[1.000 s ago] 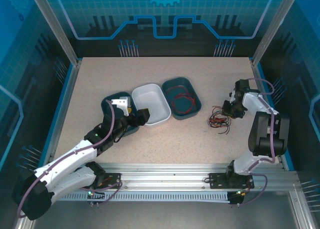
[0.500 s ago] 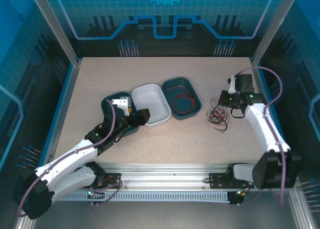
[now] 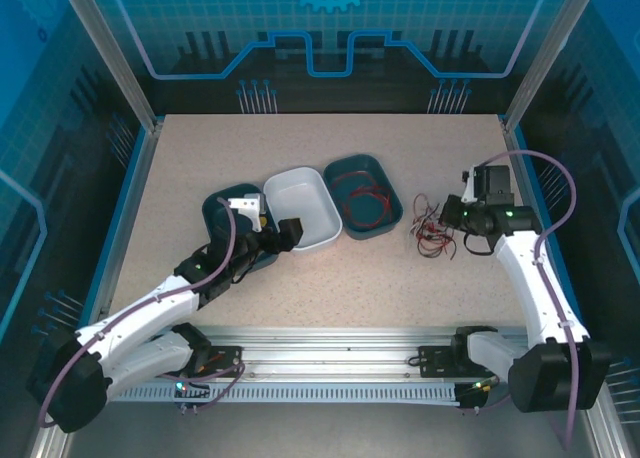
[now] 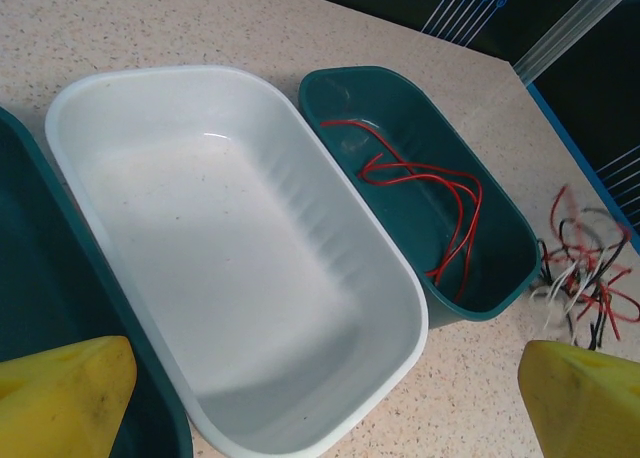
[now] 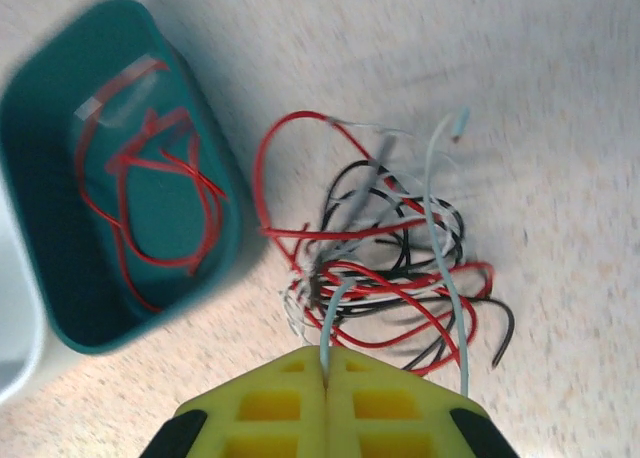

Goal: Untangle the cables

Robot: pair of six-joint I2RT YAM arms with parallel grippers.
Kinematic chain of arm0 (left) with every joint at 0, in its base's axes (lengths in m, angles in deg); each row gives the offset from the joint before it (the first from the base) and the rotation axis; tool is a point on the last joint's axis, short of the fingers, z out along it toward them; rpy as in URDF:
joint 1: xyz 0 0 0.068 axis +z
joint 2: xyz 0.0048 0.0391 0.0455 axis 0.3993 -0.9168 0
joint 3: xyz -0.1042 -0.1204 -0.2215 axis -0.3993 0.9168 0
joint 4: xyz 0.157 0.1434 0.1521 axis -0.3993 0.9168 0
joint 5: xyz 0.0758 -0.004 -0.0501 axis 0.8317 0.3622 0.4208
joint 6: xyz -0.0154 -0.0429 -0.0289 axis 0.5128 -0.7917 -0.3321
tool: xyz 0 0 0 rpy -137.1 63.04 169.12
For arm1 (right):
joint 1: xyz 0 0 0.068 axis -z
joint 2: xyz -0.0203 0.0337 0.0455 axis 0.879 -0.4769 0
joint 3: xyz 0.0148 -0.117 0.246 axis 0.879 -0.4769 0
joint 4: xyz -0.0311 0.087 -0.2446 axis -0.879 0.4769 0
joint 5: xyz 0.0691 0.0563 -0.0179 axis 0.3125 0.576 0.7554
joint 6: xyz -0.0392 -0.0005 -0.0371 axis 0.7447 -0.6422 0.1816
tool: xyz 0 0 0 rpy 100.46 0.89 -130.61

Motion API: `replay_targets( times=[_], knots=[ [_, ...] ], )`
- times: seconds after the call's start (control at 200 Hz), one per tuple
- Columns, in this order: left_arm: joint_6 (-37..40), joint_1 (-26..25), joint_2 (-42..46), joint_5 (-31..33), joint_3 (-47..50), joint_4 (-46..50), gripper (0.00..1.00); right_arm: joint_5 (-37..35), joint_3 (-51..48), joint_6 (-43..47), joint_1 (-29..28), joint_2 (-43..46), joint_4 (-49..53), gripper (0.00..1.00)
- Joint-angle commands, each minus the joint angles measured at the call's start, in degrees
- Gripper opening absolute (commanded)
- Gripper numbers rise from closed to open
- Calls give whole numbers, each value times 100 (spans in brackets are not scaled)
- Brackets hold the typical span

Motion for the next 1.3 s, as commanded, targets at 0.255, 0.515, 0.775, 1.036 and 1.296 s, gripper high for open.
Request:
replay_targets(
  times=[0.255, 0.515, 0.775, 1.036, 1.296],
  knots=[
    [-161, 37, -118, -163, -46, -234, 99, -641, -408, -233, -80, -665, 499, 12],
    [-137, 38, -135, -209, -81, -213, 99, -476, -221, -407, -178, -526, 389, 38],
    [-93, 36, -186, -191, -88, -230, 99, -1094, 185, -894, -559, 69, 774, 44],
    [-33, 33, -313, -243, -186, -239, 99, -1226, 100, -1707, -1300, -263, 244, 42],
    [-30, 36, -345, -259, -170, -239, 99, -786, -70, -2306, -1492, -1092, -669, 41]
  ],
)
